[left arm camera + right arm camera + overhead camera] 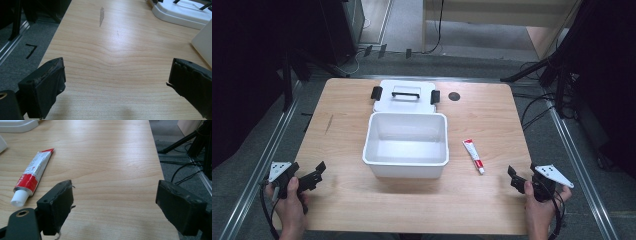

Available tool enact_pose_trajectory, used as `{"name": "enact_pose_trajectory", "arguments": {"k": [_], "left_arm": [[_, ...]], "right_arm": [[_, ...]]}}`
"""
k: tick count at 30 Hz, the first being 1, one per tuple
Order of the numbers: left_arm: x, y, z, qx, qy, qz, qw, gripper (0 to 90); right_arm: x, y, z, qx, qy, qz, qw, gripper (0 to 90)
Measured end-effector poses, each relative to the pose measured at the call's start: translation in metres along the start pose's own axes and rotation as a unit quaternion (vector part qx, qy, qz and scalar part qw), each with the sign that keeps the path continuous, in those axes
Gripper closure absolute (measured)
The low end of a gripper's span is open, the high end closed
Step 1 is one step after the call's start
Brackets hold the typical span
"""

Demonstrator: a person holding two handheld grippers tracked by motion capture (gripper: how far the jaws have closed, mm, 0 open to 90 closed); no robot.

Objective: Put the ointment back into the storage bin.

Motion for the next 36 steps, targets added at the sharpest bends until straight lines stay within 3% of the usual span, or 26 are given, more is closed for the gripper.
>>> {"name": "enact_pose_trajectory", "arguments": {"k": [9,13,16,17,20,22,24,25,26,27,28,29,30,31,32,33,34,35,36], "left_arm": [[-0.001,0.0,0.0,-0.003,0.006,-0.006,1.0,0.0],[-0.001,0.0,0.0,-0.002,0.007,-0.009,0.9999,0.0],[-0.001,0.0,0.0,-0.002,0.006,-0.009,0.9999,0.0],[-0.001,0.0,0.0,-0.002,0.006,-0.009,0.9999,0.0],[-0.001,0.0,0.0,-0.003,0.003,-0.008,1.0,0.0],[-0.001,0.0,0.0,-0.003,0.002,-0.008,1.0,0.0],[-0.001,0.0,0.0,-0.002,0.002,-0.008,1.0,0.0],[-0.001,0.0,0.0,-0.002,0.002,-0.008,1.0,0.0],[-0.001,0.0,0.0,-0.002,0.001,-0.008,1.0,0.0],[-0.001,0.0,0.0,-0.001,0.001,-0.008,1.0,0.0],[0.0,0.0,0.0,0.0,0.001,-0.008,1.0,0.0],[0.0,0.0,0.0,0.0,0.001,-0.008,1.0,0.0],[0.0,0.0,0.0,0.001,-0.001,-0.006,1.0,0.0],[0.0,0.0,0.0,0.001,-0.001,-0.006,1.0,0.0],[0.0,0.0,0.0,0.001,-0.002,-0.005,1.0,0.0],[0.0,0.0,0.0,0.001,-0.002,-0.005,1.0,0.0],[0.0,0.0,0.0,0.002,-0.002,-0.004,1.0,0.0],[0.0,0.0,0.0,0.002,-0.002,-0.004,1.0,0.0],[0.0,0.001,0.0,0.002,-0.002,-0.004,1.0,0.0]], "right_arm": [[0.002,-0.003,0.0,0.018,0.01,-0.022,0.9995,14.0],[0.006,-0.006,-0.004,0.032,-0.005,-0.021,0.9993,14.0],[0.012,-0.006,-0.005,0.069,-0.021,-0.024,0.9971,14.1],[0.012,-0.006,-0.005,0.069,-0.021,-0.024,0.9971,14.1],[0.017,-0.004,-0.007,0.125,-0.042,-0.014,0.9912,14.1],[0.019,-0.004,-0.008,0.138,-0.045,-0.016,0.9892,14.2],[0.026,-0.003,-0.011,0.193,-0.065,-0.024,0.9789,14.2],[0.026,-0.003,-0.011,0.193,-0.065,-0.024,0.9789,14.2],[0.028,-0.003,-0.012,0.212,-0.073,-0.02,0.9743,14.2],[0.031,-0.003,-0.012,0.249,-0.093,-0.014,0.9641,14.2],[0.032,-0.003,-0.013,0.273,-0.105,-0.009,0.9562,14.1],[0.032,-0.003,-0.013,0.273,-0.105,-0.009,0.9562,14.1],[0.035,-0.003,-0.014,0.302,-0.114,-0.003,0.9466,14.0],[0.035,-0.003,-0.014,0.302,-0.114,-0.003,0.9466,14.0],[0.036,-0.003,-0.016,0.315,-0.118,-0.004,0.9417,14.0],[0.04,-0.003,-0.016,0.345,-0.125,-0.009,0.9301,13.9],[0.042,-0.002,-0.015,0.366,-0.13,-0.014,0.9215,13.9],[0.042,-0.002,-0.015,0.366,-0.13,-0.014,0.9215,13.9],[0.047,-0.001,-0.012,0.4,-0.135,-0.022,0.9064,13.9]]}}
Point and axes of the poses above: each handheld gripper's, and its own axes: y roughly forward along the jaws, z roughly out of its underside, x roughly to its left, the point moved 8 cm from there along y, roughly forward along the jaws, and after that the axes turned 6 degrees about x, right-handed, at the moved point
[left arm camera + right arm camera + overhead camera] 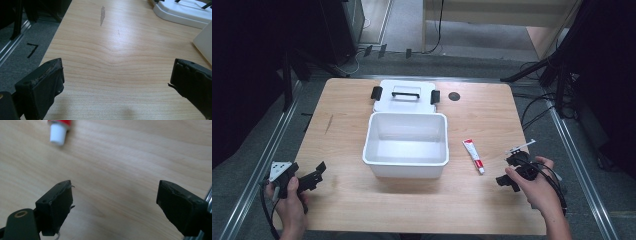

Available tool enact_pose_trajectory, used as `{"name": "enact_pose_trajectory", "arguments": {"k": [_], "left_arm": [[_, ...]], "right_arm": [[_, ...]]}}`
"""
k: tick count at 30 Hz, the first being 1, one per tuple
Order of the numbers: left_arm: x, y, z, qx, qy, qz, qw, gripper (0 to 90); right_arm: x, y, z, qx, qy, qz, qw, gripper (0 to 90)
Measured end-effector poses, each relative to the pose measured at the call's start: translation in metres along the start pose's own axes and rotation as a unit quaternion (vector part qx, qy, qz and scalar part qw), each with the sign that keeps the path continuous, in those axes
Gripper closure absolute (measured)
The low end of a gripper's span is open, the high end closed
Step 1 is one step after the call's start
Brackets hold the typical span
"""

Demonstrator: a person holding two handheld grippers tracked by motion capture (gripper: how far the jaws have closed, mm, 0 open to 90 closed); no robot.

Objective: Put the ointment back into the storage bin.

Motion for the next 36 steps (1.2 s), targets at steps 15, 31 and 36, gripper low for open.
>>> {"name": "enact_pose_trajectory", "arguments": {"k": [15,31,36], "left_arm": [[-0.001,0.001,0.001,0.009,0.004,-0.001,0.9999,0.0],[-0.001,0.002,0.001,0.012,0.003,0.001,0.9999,0.0],[-0.001,0.003,0.001,0.014,0.004,0.0,0.9999,0.0]], "right_arm": [[0.027,0.003,-0.018,0.115,-0.044,0.002,0.9924,13.5],[0.046,0.003,-0.05,0.115,-0.061,0.004,0.9915,26.4],[0.052,0.004,-0.055,0.121,-0.07,-0.016,0.99,31.7]]}}
Point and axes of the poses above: each handheld gripper's, and its own axes: y roughly forward along the jaws, z roughly out of its underside, x roughly to its left, the point moved 8 cm from there along y, roughly forward along the jaws, and after that the axes turned 6 degrees about x, right-handed, at the moved point
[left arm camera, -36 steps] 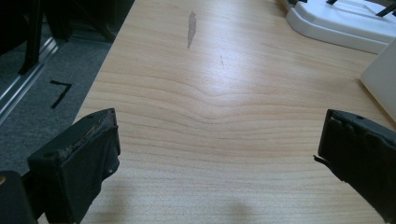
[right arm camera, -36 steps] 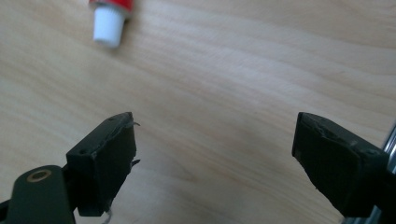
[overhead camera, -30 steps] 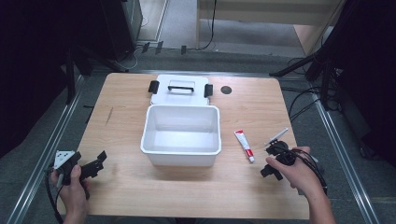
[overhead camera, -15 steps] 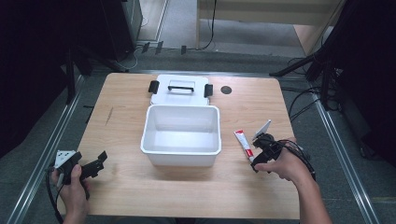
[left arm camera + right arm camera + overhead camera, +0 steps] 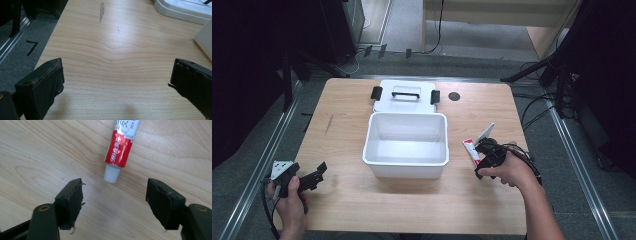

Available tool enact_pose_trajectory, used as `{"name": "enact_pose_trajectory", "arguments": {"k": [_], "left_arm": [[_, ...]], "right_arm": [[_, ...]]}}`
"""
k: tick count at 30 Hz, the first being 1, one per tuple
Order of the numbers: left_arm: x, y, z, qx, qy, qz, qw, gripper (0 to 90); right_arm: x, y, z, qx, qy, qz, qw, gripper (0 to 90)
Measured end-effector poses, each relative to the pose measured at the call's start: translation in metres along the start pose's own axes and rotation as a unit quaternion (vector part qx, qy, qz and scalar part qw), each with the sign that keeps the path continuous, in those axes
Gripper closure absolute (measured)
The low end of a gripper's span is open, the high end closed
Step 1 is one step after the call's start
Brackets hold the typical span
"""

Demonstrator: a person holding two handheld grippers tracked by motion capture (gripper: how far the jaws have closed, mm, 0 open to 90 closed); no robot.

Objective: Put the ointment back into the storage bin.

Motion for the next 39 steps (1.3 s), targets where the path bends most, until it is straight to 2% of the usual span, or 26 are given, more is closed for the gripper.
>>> {"name": "enact_pose_trajectory", "arguments": {"k": [2,4,7,11,19,21,27,28,29,30,32,34,39], "left_arm": [[0.0,0.0,0.0,0.0,0.0,0.0,1.0,0.0],[0.0,0.0,0.0,0.001,0.001,-0.001,1.0,0.0],[0.0,0.0,0.0,0.001,0.001,-0.001,1.0,0.0],[0.0,0.0,0.0,0.0,0.0,0.001,1.0,0.0],[0.0,0.0,0.0,0.001,-0.002,0.002,1.0,0.0],[0.0,0.0,0.0,0.002,-0.001,0.002,1.0,0.0],[0.0,0.0,0.0,0.003,-0.002,0.003,1.0,0.0],[0.0,0.0,0.0,0.002,-0.002,0.004,1.0,0.0],[0.0,0.0,0.0,0.002,-0.002,0.004,1.0,0.0],[0.0,0.0,0.0,0.003,-0.003,0.003,1.0,0.0],[0.0,0.0,0.0,0.003,-0.003,0.004,1.0,0.0],[0.0,0.0,0.0,0.003,-0.003,0.005,1.0,0.0],[0.0,0.0,0.0,0.003,-0.003,0.006,1.0,0.0]], "right_arm": [[-0.001,-0.002,-0.003,-0.001,0.002,-0.004,1.0,35.6],[0.001,-0.002,-0.005,0.0,-0.007,-0.016,0.9998,40.7],[0.002,-0.003,-0.007,0.002,-0.017,-0.014,0.9997,40.7],[0.0,-0.005,-0.011,0.0,-0.012,-0.007,0.9999,40.4],[0.001,-0.008,-0.023,-0.002,-0.019,-0.018,0.9997,43.7],[-0.001,-0.011,-0.029,-0.008,-0.019,-0.013,0.9997,46.6],[0.001,-0.013,-0.037,-0.009,-0.016,-0.025,0.9995,52.7],[0.003,-0.011,-0.039,-0.002,0.002,-0.036,0.9993,54.4],[0.003,-0.011,-0.039,-0.002,0.002,-0.036,0.9993,54.4],[0.004,-0.009,-0.039,0.006,0.017,-0.037,0.9991,56.4],[0.005,-0.009,-0.039,0.007,0.025,-0.038,0.999,56.4],[0.002,-0.006,-0.039,0.015,0.04,-0.025,0.9988,57.4],[-0.002,-0.002,-0.039,0.018,0.049,-0.019,0.9985,58.4]]}}
Point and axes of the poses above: each handheld gripper's, and its own axes: y roughly forward along the jaws, z roughly out of its underside, x roughly to its left, the point moved 8 cm from there along y, roughly forward along the jaws, and after that the axes turned 6 degrees about x, right-handed, at the moved point
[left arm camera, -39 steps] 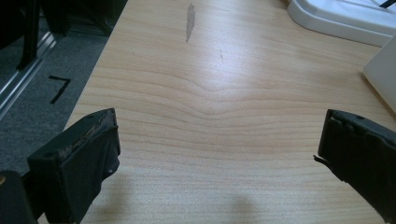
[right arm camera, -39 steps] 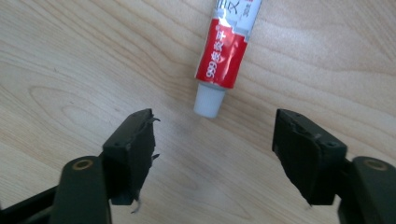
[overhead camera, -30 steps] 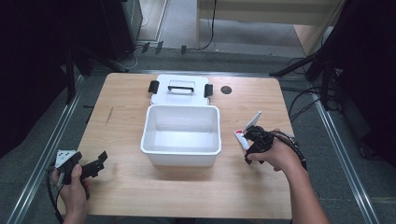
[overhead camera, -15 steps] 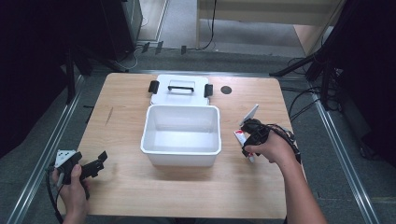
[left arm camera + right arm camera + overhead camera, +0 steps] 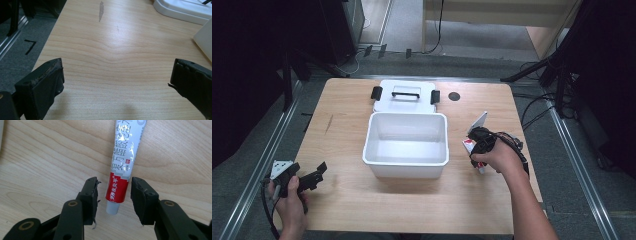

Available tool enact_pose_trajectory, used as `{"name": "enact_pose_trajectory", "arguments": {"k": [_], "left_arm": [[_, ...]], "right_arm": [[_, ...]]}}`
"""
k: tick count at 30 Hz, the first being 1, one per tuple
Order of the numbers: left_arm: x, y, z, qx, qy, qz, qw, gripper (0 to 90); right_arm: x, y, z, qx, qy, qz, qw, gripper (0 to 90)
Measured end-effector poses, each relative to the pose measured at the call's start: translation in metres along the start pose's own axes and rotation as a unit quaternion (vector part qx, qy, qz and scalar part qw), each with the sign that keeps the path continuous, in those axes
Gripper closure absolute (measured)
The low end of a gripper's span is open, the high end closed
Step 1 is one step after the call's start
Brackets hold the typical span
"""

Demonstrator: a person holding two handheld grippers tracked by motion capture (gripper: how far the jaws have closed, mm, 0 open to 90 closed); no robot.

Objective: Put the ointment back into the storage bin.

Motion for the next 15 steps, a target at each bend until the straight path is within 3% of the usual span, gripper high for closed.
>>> {"name": "enact_pose_trajectory", "arguments": {"k": [15], "left_arm": [[-0.001,0.0,0.0,0.002,0.002,0.0,1.0,0.0]], "right_arm": [[-0.005,0.014,0.003,0.007,0.02,0.004,0.9998,68.9]]}}
Point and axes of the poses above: each handheld gripper's, and its own axes: y roughly forward along the jaws, z roughly out of its underside, x roughly to its left, the point moved 8 cm from there along y, roughly forward along the jaws, and after that the axes turned 6 degrees about x, right-handed, at the moved point
